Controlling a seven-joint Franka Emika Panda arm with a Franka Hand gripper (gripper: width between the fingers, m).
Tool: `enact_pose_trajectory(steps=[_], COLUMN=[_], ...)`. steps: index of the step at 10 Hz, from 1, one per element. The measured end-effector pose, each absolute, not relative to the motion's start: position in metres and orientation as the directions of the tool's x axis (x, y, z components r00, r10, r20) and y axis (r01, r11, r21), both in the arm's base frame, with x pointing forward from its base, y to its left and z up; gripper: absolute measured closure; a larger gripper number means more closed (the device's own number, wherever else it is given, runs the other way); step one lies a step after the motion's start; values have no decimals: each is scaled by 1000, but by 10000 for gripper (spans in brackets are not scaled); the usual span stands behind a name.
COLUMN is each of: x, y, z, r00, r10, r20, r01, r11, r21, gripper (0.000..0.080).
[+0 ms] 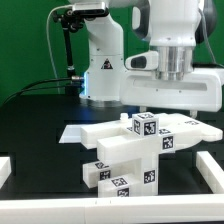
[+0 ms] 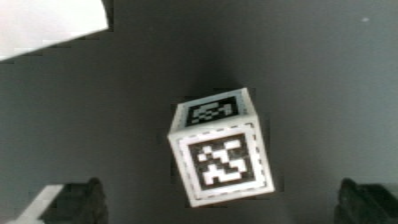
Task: Assemble chair
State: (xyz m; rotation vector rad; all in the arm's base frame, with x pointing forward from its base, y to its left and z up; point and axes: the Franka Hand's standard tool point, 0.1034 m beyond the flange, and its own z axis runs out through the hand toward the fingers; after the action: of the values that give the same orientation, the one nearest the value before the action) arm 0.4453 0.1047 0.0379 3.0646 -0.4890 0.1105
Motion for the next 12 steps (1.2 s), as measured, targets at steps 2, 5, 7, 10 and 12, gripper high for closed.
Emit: enact_pose_trajectory(steps=[2, 5, 7, 10, 12], x=[451, 454, 454, 446, 445], y=[105, 105, 105, 102, 102], z=[27, 21, 21, 24, 22], r00=[948, 950, 950, 956, 955], r10=[-307, -303, -303, -287, -292], r20=[81, 80, 80, 55, 52], r01=[-310, -307, -307, -289, -294], r11=[-950, -951, -951, -957, -955], r21=[33, 39, 39, 37, 38], gripper=[150, 150, 150, 150, 150])
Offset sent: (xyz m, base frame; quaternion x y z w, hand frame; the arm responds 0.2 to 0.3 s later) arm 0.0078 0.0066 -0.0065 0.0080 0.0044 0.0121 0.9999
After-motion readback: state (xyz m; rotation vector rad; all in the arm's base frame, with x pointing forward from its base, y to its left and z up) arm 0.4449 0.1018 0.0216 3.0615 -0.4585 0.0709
